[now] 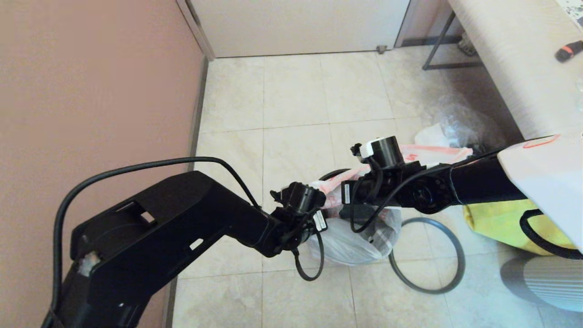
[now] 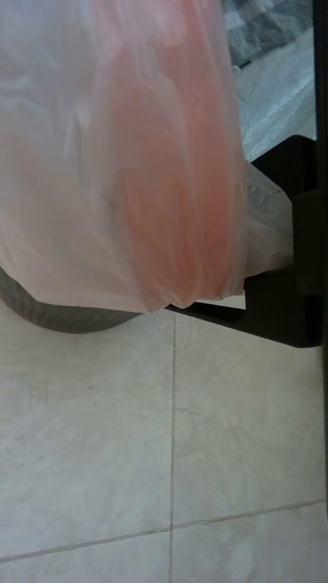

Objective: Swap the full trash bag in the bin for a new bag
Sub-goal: Put the new garbage bag on the trash can

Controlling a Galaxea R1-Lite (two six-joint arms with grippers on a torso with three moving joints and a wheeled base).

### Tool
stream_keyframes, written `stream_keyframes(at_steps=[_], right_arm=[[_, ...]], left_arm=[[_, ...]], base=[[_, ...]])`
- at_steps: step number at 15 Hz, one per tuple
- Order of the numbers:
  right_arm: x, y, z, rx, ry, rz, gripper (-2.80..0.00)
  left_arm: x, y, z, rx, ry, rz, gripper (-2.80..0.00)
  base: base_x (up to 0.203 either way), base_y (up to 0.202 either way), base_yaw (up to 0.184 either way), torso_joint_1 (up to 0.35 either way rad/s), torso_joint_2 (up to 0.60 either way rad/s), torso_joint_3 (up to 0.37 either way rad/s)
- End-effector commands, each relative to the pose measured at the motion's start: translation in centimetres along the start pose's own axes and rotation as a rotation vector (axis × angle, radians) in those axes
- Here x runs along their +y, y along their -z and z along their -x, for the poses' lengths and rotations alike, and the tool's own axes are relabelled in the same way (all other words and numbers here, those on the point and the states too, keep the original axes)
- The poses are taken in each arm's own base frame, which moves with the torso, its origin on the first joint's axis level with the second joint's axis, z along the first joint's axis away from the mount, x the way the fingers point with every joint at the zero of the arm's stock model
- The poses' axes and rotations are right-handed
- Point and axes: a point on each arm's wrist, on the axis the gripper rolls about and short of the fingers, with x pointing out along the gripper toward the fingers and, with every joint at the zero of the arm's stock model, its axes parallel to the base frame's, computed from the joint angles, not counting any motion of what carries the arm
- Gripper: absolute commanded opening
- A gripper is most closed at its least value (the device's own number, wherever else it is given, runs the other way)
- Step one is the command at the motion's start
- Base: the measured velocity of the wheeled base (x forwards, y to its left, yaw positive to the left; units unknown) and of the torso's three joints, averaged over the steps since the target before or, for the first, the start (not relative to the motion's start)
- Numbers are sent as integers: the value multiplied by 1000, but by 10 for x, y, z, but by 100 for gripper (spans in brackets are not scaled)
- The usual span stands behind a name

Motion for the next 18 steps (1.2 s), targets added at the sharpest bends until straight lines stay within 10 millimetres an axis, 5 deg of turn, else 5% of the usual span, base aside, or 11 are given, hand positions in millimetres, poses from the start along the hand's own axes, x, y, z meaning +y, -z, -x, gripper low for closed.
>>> stream_keyframes(at_steps=[1,4,7,12,18], right_arm=[[-2,-1,-12,-2,-3,9,-280],[-3,6,-29,50,-43,95,-280],[2,-10,-39,6,-67,100,-280],[19,-31,-7,-15,-96,114,-280],[16,-44,-20,-56,-106,101,-280]], left_arm=[[3,2,-5,2,-12,6,-280],[11,-3,-10,-3,-23,18,-280],[16,-8,-13,7,-9,30,-280],[13,-6,-10,9,-2,26,-280],[12,-5,-10,12,-1,25,-280]], base=[[0,0,0,0,0,0],[0,0,0,0,0,0],[0,0,0,0,0,0],[0,0,0,0,0,0],[0,0,0,0,0,0]])
